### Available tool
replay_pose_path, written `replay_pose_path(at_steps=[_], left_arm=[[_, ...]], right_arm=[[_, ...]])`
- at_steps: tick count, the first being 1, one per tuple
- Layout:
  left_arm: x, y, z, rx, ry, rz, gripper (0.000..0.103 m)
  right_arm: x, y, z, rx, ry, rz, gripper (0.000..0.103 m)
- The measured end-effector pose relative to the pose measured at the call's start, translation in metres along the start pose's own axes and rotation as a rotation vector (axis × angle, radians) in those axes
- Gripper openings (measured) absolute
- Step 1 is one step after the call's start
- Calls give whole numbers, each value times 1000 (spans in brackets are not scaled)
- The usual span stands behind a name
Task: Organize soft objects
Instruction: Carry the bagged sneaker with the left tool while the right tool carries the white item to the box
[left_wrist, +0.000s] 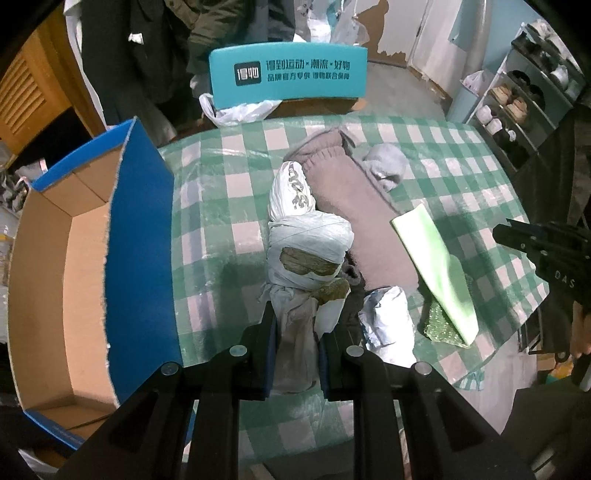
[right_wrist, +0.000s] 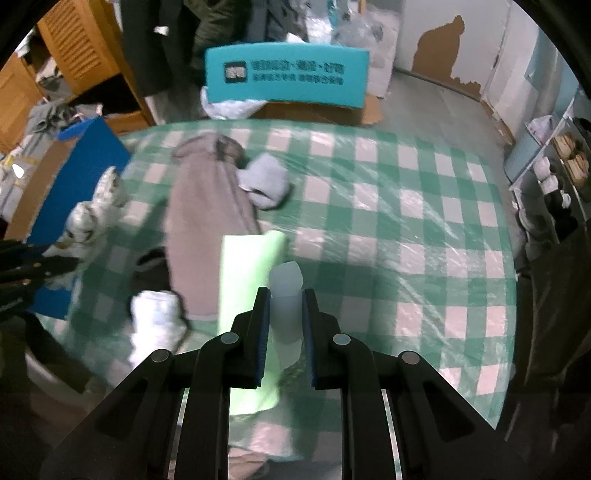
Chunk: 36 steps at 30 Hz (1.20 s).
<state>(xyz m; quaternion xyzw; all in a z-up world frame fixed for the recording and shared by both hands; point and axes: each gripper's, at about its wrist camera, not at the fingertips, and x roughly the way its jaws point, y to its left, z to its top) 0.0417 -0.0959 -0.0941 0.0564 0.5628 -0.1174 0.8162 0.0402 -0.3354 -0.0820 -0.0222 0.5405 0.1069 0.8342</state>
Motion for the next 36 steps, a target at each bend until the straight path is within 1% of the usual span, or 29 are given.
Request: replay_pose_path(at_steps=[14,29,36], left_arm=[[-40,20,-10,-14,-77,21,19],[-74,51,-20,-56,-147,42,18],[-85,72,-26,-86,-177,50,18]], right_arm=[[-30,60,18,-54,-57,53,14],[-30,138,43,-149,-78,107,14],[-32,170,54,-191,-85,135,14]])
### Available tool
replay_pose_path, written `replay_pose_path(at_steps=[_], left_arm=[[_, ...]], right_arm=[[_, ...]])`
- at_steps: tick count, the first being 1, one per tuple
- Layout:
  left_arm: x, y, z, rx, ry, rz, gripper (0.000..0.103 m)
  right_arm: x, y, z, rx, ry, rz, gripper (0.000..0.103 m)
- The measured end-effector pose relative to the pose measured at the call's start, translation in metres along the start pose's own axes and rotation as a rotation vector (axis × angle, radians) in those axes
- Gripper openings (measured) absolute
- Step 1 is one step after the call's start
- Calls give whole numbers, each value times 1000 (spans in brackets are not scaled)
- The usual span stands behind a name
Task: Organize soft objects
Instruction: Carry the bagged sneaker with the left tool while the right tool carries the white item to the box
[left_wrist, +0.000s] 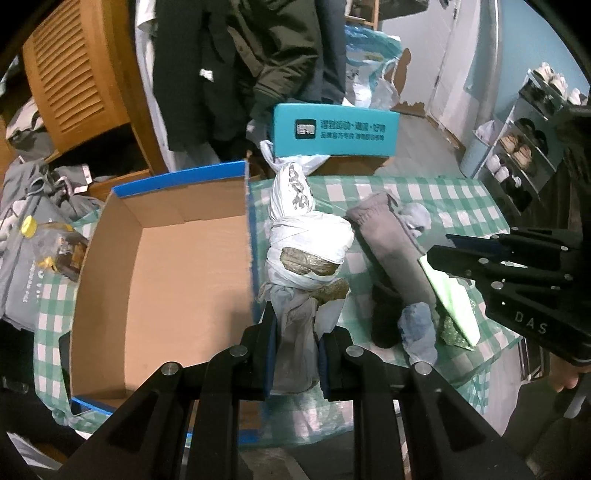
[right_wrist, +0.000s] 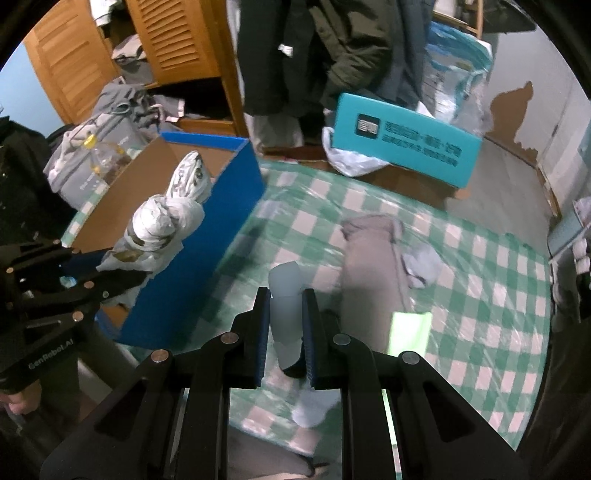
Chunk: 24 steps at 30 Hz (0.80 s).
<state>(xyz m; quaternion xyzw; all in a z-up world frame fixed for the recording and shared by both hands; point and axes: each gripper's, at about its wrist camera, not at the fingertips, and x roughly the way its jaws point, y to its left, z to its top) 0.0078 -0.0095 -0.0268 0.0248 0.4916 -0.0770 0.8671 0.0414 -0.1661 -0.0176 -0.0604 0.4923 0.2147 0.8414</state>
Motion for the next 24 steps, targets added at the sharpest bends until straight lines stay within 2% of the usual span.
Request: replay_pose_path(at_steps=[10,24], left_arm=[[-13,40,-7,-56,-31,34,18],[-9,96,-23,-138,-19,83,18]], right_arm=[[13,45,26,-58,-1,43,14],[42,102,54,-131,25,90,14]])
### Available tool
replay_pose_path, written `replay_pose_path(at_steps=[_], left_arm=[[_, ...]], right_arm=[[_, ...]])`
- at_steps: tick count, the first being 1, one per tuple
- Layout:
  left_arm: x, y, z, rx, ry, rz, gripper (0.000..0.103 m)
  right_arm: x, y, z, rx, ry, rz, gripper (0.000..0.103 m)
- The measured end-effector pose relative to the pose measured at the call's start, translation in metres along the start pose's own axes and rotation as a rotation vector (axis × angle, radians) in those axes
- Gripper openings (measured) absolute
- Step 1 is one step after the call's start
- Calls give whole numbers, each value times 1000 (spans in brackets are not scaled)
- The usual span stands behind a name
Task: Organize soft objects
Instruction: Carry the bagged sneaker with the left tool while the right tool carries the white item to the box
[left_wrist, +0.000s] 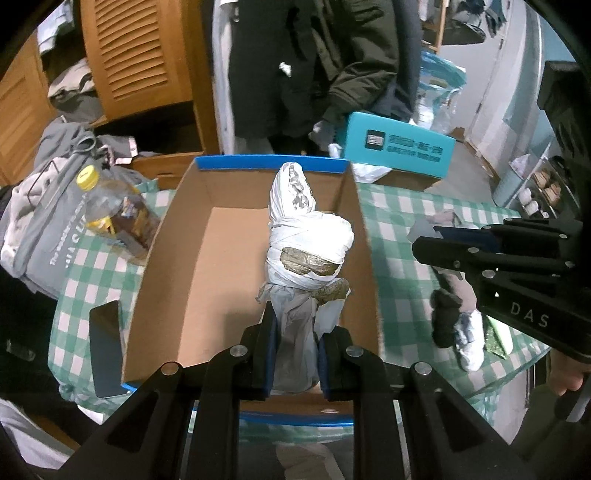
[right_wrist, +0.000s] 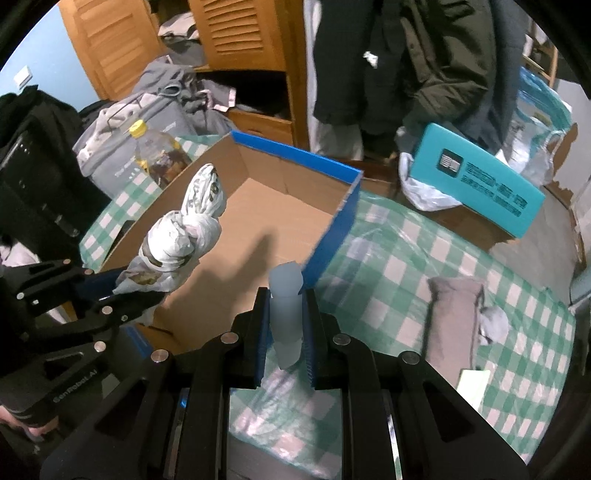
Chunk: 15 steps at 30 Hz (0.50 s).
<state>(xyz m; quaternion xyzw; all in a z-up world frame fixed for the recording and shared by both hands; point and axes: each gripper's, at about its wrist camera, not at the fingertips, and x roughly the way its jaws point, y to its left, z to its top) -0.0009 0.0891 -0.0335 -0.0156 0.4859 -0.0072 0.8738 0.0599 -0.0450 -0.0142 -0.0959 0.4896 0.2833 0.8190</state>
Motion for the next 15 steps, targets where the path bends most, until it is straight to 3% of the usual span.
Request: replay_pose_path(at_steps=[15], left_arm=[[22,35,-10,-45,56,47,18]], right_arm=[[48,35,15,-30,73,72,14]])
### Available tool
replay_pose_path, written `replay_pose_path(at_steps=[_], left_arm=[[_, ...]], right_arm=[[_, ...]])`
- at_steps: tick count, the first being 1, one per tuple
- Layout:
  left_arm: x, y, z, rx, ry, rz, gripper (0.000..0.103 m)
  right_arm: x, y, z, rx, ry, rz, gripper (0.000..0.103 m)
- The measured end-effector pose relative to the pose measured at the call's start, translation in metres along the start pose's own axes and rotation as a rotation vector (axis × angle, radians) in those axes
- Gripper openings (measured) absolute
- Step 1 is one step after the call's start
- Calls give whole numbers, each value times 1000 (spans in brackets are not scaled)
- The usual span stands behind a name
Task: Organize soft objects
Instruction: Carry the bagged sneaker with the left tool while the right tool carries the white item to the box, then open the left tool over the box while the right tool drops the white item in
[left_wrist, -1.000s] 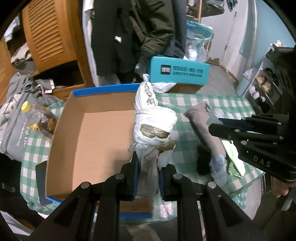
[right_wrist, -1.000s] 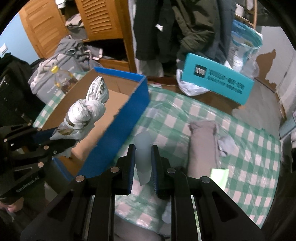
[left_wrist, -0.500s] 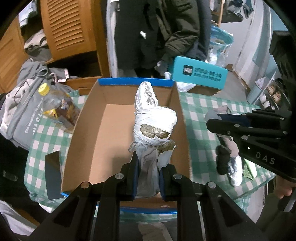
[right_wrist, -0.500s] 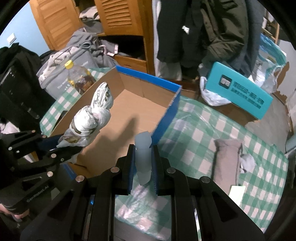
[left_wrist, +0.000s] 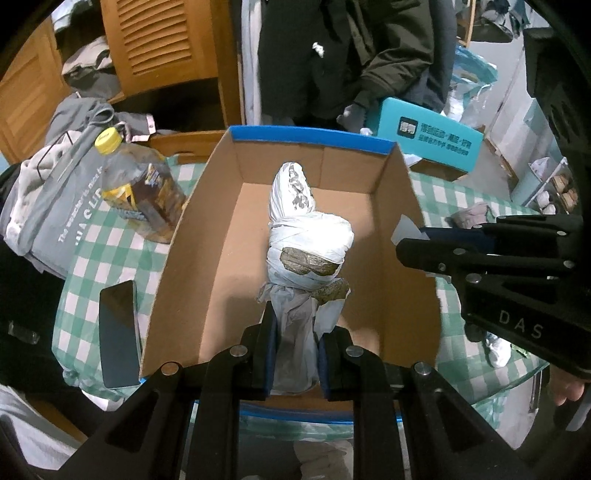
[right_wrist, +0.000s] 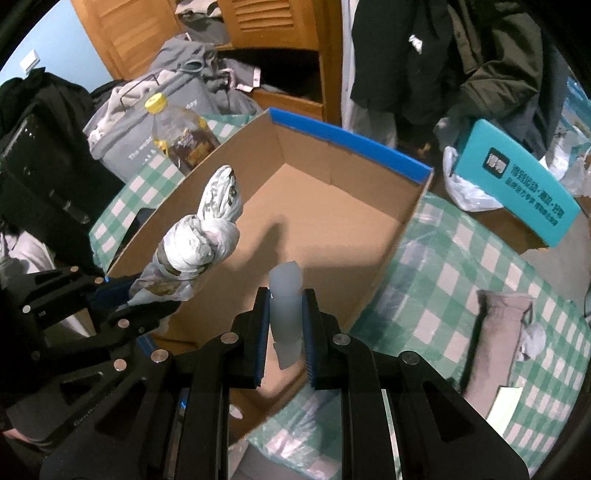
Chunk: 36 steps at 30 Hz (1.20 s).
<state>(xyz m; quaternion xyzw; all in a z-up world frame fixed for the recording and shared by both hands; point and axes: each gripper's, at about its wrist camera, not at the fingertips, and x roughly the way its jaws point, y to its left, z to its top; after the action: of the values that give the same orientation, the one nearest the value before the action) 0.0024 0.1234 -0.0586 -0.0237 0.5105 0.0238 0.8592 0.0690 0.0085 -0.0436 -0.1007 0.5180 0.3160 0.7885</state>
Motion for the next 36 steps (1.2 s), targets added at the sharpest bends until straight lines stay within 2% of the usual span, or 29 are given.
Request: replay_pose_path(at_steps=[6,8,11,13,16,19,23,25,32,36], left_arm=[[10,3,-1,-2,27,17,19],[12,4,-1,-5,35,22,19],[14,4,0,-11,46,26,26],[15,5,0,-11,46,31,27],[15,4,0,-9,47,31,30],[14,5,-1,-12,38,34,43],[12,5,0,-16,33,33,45],[11,4,1,-17,32,30,51],[6,-6,3,-1,21,19,53],[2,-15,5,19,7,20,58]], right_arm=[[12,5,1,-5,24,13,16],[14,6,2,-4,27,15,19],[15,5,2,0,30,17,22],[15,3,2,6,31,15,23],[14,2,2,12,29,14,31],[12,1,2,19,24,10,36],[3,-4,1,37,1,5,52],[-1,-6,0,42,-4,3,53],[-15,-19,-9,67,-21,-22,58],[-23,-28,-16,81,-28,-31,58]])
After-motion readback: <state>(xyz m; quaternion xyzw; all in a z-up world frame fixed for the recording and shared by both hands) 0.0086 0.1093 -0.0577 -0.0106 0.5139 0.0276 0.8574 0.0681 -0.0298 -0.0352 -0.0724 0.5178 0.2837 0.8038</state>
